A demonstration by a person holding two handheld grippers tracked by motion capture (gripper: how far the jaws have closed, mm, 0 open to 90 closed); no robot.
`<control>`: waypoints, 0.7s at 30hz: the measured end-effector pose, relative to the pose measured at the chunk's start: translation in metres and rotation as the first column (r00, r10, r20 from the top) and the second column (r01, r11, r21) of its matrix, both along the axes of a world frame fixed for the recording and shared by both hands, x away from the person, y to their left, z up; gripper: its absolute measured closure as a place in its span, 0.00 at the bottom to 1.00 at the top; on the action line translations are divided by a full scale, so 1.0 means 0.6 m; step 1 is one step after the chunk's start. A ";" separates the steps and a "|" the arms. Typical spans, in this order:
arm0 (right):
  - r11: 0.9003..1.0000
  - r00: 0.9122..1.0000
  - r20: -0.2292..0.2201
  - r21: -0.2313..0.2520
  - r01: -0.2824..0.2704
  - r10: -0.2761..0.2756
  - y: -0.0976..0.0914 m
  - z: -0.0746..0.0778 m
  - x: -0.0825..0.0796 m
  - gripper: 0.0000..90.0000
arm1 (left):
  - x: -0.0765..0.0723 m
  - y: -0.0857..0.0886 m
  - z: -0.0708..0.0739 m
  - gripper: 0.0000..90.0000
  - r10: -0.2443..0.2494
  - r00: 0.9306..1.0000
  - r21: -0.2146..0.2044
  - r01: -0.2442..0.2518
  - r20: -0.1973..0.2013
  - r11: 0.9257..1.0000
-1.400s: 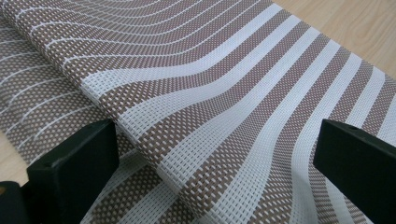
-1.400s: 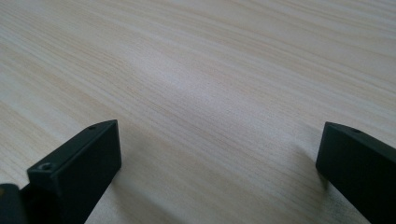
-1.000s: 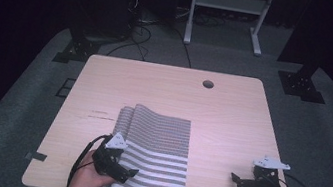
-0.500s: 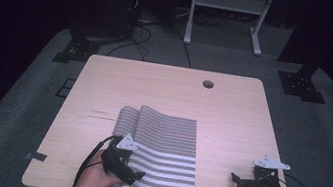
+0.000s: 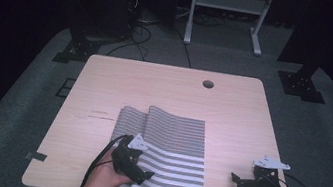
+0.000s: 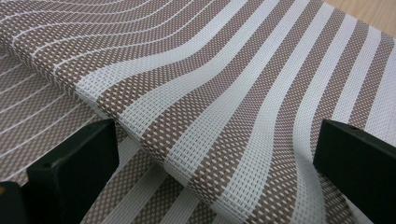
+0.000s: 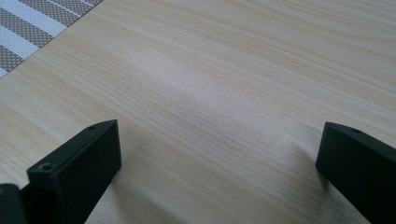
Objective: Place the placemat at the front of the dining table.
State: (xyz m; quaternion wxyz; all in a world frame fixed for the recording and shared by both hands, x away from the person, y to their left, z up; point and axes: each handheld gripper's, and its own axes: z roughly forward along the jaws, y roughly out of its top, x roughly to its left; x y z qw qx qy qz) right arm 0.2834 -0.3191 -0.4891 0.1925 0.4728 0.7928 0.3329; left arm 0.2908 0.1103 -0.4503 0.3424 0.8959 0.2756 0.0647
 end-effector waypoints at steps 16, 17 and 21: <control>1.000 1.000 0.000 0.000 0.000 0.000 0.000 0.000 0.000 0.00 | 0.007 -0.057 -0.004 0.00 -0.066 0.998 0.015 0.066 -0.001 0.998; 1.000 1.000 0.000 0.000 0.000 0.000 0.000 0.000 0.000 0.00 | 0.007 -0.060 -0.004 0.00 -0.068 0.998 0.012 0.068 -0.001 0.998; 1.000 1.000 0.000 0.000 0.000 0.000 0.000 0.000 0.000 0.00 | 0.006 -0.070 -0.006 0.00 -0.077 0.997 0.015 0.077 -0.001 0.997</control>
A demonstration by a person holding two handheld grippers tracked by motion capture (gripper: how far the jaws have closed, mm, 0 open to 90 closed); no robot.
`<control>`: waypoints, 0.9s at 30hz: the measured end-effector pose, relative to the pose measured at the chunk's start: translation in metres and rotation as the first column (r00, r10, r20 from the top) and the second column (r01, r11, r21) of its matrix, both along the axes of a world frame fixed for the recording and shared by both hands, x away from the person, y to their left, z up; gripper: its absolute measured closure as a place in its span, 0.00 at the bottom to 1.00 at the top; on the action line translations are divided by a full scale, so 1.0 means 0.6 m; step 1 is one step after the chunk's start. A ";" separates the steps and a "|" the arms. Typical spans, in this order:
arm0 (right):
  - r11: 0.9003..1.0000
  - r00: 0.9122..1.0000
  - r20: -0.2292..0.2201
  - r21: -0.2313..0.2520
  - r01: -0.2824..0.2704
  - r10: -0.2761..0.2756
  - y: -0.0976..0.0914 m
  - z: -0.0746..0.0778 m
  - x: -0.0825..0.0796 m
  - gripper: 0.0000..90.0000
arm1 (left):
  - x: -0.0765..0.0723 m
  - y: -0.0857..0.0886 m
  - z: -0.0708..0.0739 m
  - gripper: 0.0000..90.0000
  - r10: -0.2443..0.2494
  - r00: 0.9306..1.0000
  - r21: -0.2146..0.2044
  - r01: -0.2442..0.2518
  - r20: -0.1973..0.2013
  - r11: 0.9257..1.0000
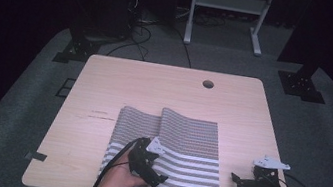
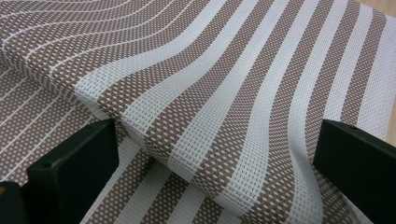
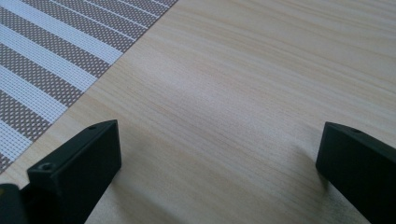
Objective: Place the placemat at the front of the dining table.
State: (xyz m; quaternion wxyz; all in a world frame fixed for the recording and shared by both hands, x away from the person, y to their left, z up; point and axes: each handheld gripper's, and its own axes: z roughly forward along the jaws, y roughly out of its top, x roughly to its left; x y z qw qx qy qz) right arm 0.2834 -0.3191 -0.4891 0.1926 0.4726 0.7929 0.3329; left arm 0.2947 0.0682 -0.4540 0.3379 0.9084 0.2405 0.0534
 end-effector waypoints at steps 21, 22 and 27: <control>0.999 0.999 -0.003 -0.001 0.054 -0.054 -0.031 0.000 0.003 0.00 | 0.003 -0.060 -0.001 0.00 -0.053 0.999 0.001 0.053 -0.001 0.999; 0.999 0.999 -0.003 -0.003 0.053 -0.053 -0.033 0.000 0.003 0.00 | 0.002 -0.063 -0.002 0.00 -0.055 0.998 0.000 0.055 0.000 0.998; 0.998 0.998 -0.003 -0.002 0.059 -0.059 -0.045 0.000 0.005 0.00 | 0.002 -0.078 -0.003 0.00 -0.061 0.998 0.006 0.061 -0.002 0.998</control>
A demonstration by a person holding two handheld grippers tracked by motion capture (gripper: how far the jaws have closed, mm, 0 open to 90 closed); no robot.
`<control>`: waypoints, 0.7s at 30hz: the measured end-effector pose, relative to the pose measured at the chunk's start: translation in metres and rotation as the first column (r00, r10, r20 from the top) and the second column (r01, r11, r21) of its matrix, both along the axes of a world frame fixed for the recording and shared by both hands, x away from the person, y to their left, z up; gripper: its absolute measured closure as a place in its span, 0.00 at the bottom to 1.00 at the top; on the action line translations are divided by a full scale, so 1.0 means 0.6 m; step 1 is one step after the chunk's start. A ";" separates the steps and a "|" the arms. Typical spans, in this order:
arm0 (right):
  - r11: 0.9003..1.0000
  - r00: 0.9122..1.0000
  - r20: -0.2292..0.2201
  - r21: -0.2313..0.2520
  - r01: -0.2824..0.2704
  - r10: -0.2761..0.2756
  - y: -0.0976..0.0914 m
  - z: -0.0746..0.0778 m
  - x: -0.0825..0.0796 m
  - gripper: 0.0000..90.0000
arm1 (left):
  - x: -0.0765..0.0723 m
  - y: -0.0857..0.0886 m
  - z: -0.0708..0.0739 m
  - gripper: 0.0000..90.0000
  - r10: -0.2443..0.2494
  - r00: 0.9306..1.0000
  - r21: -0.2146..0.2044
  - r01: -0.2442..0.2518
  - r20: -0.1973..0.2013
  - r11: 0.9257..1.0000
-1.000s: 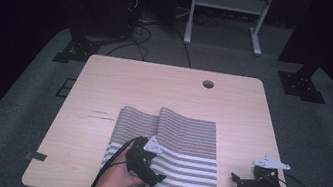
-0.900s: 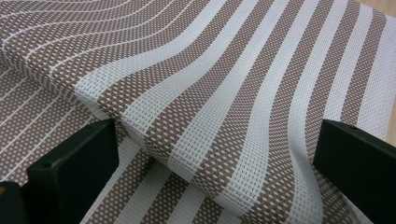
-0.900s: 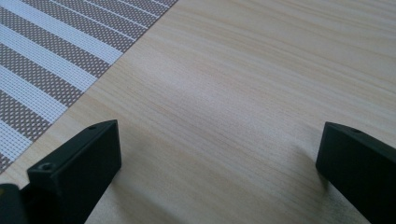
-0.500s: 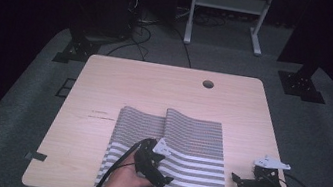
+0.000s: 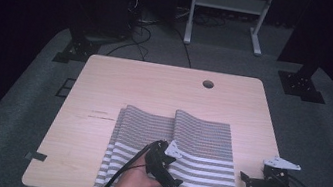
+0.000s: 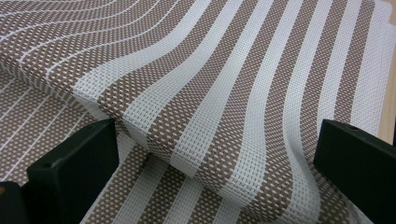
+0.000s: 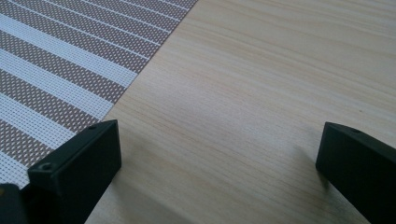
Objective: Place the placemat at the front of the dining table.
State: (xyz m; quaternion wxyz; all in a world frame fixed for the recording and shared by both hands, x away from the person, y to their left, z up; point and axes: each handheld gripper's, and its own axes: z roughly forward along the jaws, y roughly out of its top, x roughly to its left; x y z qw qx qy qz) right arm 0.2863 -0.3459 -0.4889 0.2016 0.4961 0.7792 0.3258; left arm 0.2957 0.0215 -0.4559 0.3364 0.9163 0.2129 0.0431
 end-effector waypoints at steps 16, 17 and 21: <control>1.000 1.000 0.001 0.002 0.029 -0.029 -0.026 0.000 0.002 0.00 | 0.001 0.005 0.001 0.00 0.010 1.000 -0.005 -0.010 -0.015 1.000; 1.000 1.000 0.001 0.002 0.029 -0.029 -0.025 0.000 0.002 0.00 | 0.001 0.010 0.001 0.00 0.016 1.000 -0.006 -0.016 -0.012 1.000; 1.000 1.000 0.000 0.001 0.028 -0.028 -0.025 0.000 0.001 0.00 | 0.003 0.028 0.006 0.00 0.041 0.999 -0.007 -0.041 -0.005 0.999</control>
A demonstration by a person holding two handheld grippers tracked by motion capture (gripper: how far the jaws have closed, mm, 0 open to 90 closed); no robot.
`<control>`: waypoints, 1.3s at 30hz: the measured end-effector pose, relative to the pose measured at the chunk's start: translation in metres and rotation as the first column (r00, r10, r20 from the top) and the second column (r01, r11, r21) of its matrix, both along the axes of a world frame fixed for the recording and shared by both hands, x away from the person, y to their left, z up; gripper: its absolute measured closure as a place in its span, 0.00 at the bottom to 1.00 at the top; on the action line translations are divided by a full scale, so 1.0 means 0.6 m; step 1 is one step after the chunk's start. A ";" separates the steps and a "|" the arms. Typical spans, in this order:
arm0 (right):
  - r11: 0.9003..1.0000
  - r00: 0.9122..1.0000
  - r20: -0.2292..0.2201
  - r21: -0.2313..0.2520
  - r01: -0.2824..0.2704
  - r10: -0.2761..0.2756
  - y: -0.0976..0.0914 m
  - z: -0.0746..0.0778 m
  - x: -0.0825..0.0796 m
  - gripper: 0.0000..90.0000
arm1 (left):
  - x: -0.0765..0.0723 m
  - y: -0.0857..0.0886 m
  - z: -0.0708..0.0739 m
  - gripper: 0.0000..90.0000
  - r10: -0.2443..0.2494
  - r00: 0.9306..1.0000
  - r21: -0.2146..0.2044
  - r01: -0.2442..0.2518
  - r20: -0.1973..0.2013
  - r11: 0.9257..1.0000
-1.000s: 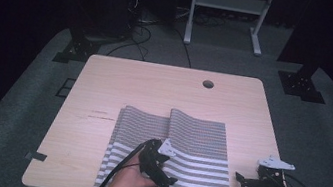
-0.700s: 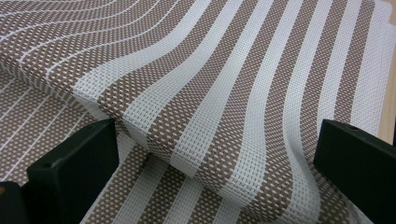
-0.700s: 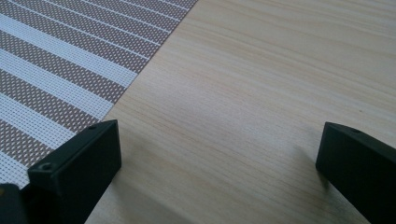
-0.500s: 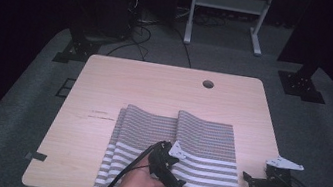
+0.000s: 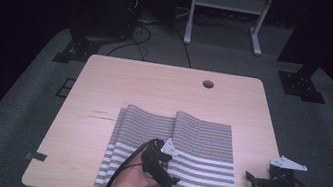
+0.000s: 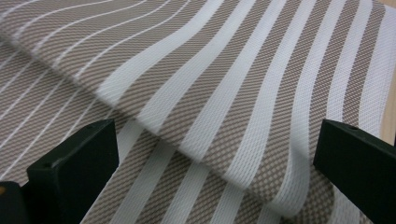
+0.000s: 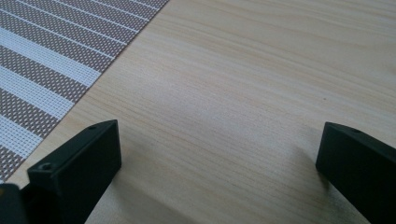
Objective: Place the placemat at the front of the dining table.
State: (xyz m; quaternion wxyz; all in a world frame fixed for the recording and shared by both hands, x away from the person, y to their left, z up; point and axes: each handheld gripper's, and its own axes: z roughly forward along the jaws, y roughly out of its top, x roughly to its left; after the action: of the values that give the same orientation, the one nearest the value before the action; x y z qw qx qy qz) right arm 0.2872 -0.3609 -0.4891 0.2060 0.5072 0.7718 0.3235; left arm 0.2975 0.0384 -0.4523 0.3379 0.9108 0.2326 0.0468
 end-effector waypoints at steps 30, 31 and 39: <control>1.000 1.000 -0.017 -0.001 -0.002 0.002 0.003 0.013 -0.005 0.19 | -0.019 0.172 -0.022 0.00 0.138 0.985 0.084 -0.147 0.106 0.986; 1.000 1.000 -0.011 -0.005 -0.004 0.004 0.004 0.015 -0.007 0.23 | -0.020 0.171 -0.024 0.00 0.136 0.985 0.089 -0.146 0.110 0.985; 0.998 0.999 0.022 0.039 -0.041 0.040 0.026 0.032 -0.027 0.30 | -0.022 0.171 -0.031 0.00 0.148 0.982 0.083 -0.158 0.120 0.984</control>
State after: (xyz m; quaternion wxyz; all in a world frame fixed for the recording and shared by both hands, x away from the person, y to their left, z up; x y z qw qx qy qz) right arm 0.2712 -0.3454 -0.4696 0.1975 0.4917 0.7732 0.3483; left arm 0.2844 0.1410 -0.4710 0.3035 0.9007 0.2800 0.1351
